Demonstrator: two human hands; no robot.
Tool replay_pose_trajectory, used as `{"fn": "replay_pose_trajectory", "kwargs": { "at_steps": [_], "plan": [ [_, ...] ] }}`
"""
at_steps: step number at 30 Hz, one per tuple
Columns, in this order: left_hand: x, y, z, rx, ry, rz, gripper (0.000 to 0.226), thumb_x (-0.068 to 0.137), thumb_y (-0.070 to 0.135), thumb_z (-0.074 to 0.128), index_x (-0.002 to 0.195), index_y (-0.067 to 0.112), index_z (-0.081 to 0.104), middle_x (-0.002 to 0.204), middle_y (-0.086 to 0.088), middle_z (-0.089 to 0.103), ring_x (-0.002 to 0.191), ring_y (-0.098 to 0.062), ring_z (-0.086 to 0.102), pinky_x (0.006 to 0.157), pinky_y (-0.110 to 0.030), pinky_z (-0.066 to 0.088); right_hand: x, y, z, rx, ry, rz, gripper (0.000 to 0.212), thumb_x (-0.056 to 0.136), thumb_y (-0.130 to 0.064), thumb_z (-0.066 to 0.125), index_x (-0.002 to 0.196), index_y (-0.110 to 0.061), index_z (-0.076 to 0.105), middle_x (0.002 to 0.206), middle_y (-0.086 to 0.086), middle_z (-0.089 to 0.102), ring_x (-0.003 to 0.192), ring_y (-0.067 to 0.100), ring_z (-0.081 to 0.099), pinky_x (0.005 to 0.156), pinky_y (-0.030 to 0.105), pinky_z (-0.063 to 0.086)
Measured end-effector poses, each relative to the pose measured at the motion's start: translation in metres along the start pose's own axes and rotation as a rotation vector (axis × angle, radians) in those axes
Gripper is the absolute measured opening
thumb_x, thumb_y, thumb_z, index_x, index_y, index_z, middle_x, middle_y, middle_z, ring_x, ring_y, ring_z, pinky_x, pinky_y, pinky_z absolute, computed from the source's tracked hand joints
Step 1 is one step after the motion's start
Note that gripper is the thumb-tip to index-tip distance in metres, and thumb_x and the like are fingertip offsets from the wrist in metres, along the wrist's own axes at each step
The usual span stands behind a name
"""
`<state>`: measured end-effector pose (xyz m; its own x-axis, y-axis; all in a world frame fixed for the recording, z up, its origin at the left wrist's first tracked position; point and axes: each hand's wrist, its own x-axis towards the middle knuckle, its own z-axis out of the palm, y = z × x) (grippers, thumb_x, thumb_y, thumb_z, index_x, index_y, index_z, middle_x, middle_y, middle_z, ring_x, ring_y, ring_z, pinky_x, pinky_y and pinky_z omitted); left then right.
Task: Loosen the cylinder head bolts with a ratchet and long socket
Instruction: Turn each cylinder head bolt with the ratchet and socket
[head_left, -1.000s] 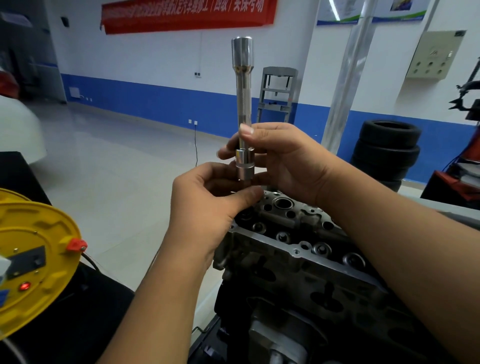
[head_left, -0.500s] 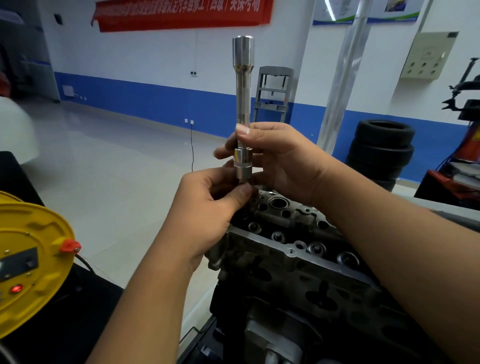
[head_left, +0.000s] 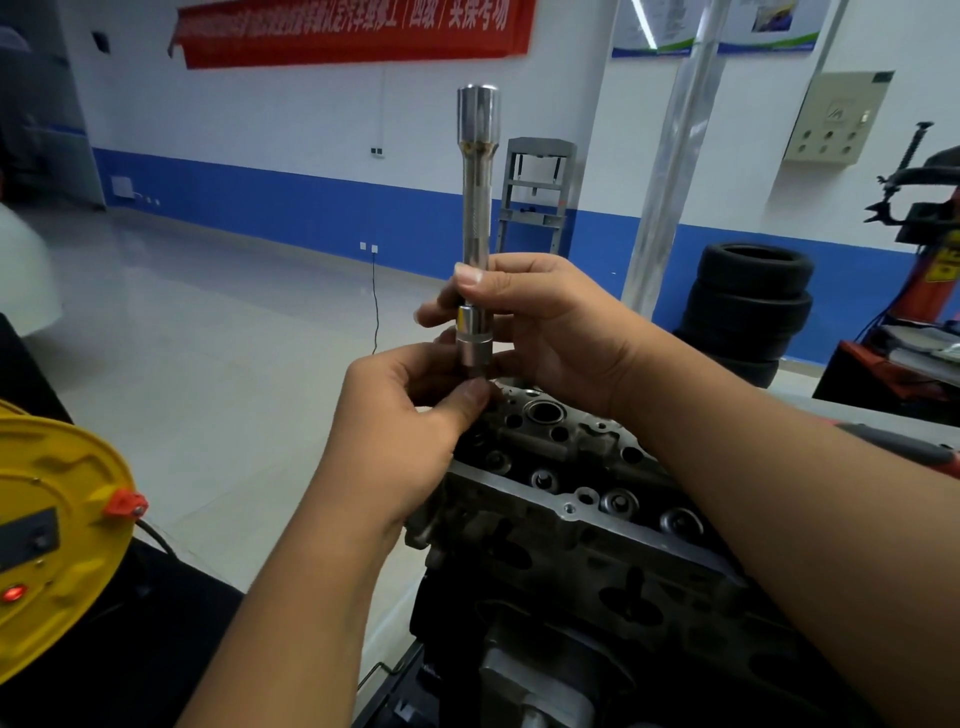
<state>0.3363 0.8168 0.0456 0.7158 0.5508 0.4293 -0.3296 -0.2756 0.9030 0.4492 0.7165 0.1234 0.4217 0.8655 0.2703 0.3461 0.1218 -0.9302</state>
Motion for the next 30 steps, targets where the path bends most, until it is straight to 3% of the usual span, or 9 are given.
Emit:
{"fn": "replay_pose_trajectory", "kwargs": {
  "at_steps": [4, 7, 11, 16, 18, 21, 23, 28, 30],
  "plan": [
    [-0.0016, -0.0014, 0.0032, -0.049, 0.119, 0.016, 0.02, 0.075, 0.018, 0.091, 0.087, 0.026, 0.078, 0.081, 0.008, 0.079, 0.077, -0.009, 0.077, 0.079, -0.035, 0.06, -0.0004, -0.0007, 0.0021, -0.003, -0.014, -0.015, 0.013, 0.087, -0.029, 0.07, 0.089, -0.016, 0.074, 0.105, 0.007, 0.077, 0.09, 0.025, 0.069, 0.087, 0.047, 0.054],
    [-0.0009, 0.0004, 0.0015, -0.021, 0.044, 0.009, 0.012, 0.089, 0.02, 0.082, 0.091, 0.031, 0.079, 0.088, 0.012, 0.08, 0.086, -0.009, 0.077, 0.09, -0.043, 0.059, -0.0005, -0.0009, 0.0028, -0.017, -0.008, -0.01, 0.016, 0.085, -0.028, 0.071, 0.092, -0.014, 0.072, 0.104, 0.007, 0.077, 0.09, 0.025, 0.067, 0.086, 0.048, 0.051],
    [0.0, 0.0007, 0.0004, -0.006, -0.05, -0.036, 0.025, 0.1, 0.01, 0.068, 0.097, 0.033, 0.079, 0.096, 0.012, 0.081, 0.1, -0.01, 0.075, 0.103, -0.048, 0.055, -0.0006, -0.0009, 0.0011, 0.005, 0.005, -0.005, 0.015, 0.086, -0.027, 0.071, 0.091, -0.014, 0.071, 0.105, 0.008, 0.077, 0.088, 0.026, 0.068, 0.083, 0.046, 0.052],
    [-0.0003, -0.0027, 0.0043, -0.079, 0.108, -0.005, 0.019, 0.076, 0.014, 0.09, 0.086, 0.022, 0.077, 0.081, 0.005, 0.08, 0.077, -0.012, 0.077, 0.08, -0.034, 0.06, -0.0009, -0.0007, 0.002, -0.007, -0.014, -0.01, 0.015, 0.089, -0.028, 0.07, 0.092, -0.014, 0.074, 0.105, 0.009, 0.076, 0.09, 0.027, 0.068, 0.085, 0.046, 0.053],
    [-0.0005, -0.0018, 0.0026, -0.092, 0.078, -0.003, 0.013, 0.082, 0.014, 0.086, 0.085, 0.025, 0.079, 0.084, 0.006, 0.08, 0.08, -0.012, 0.078, 0.083, -0.036, 0.06, -0.0006, -0.0009, 0.003, -0.019, -0.015, -0.011, 0.013, 0.09, -0.027, 0.07, 0.091, -0.015, 0.074, 0.105, 0.008, 0.076, 0.09, 0.027, 0.067, 0.086, 0.048, 0.052],
    [-0.0012, -0.0001, 0.0005, -0.063, -0.058, -0.051, 0.027, 0.099, 0.013, 0.069, 0.091, 0.036, 0.081, 0.096, 0.012, 0.081, 0.096, -0.006, 0.076, 0.098, -0.04, 0.055, -0.0003, -0.0008, 0.0022, -0.006, 0.0, -0.003, 0.013, 0.088, -0.028, 0.07, 0.09, -0.015, 0.072, 0.104, 0.007, 0.077, 0.09, 0.027, 0.067, 0.084, 0.047, 0.052],
    [-0.001, -0.0004, 0.0011, -0.05, -0.049, -0.071, 0.027, 0.1, 0.011, 0.067, 0.096, 0.035, 0.078, 0.097, 0.013, 0.081, 0.098, -0.006, 0.076, 0.103, -0.044, 0.054, 0.0, -0.0006, 0.0011, 0.006, 0.005, -0.004, 0.013, 0.09, -0.027, 0.069, 0.092, -0.014, 0.072, 0.105, 0.008, 0.077, 0.091, 0.028, 0.068, 0.085, 0.047, 0.053],
    [-0.0006, -0.0044, 0.0046, -0.114, 0.107, -0.036, 0.019, 0.078, 0.013, 0.089, 0.088, 0.025, 0.078, 0.084, 0.004, 0.08, 0.081, -0.012, 0.078, 0.085, -0.037, 0.059, 0.0003, -0.0004, 0.0023, -0.008, -0.011, -0.009, 0.016, 0.088, -0.028, 0.069, 0.093, -0.013, 0.073, 0.105, 0.009, 0.076, 0.09, 0.027, 0.068, 0.084, 0.046, 0.054],
    [-0.0004, -0.0038, 0.0034, -0.144, 0.075, -0.036, 0.015, 0.083, 0.014, 0.085, 0.088, 0.027, 0.08, 0.087, 0.003, 0.081, 0.085, -0.014, 0.078, 0.086, -0.036, 0.058, 0.0005, -0.0005, 0.0027, -0.014, -0.009, -0.008, 0.016, 0.087, -0.029, 0.071, 0.091, -0.014, 0.072, 0.105, 0.009, 0.076, 0.09, 0.027, 0.068, 0.084, 0.046, 0.053]
  ]
}}
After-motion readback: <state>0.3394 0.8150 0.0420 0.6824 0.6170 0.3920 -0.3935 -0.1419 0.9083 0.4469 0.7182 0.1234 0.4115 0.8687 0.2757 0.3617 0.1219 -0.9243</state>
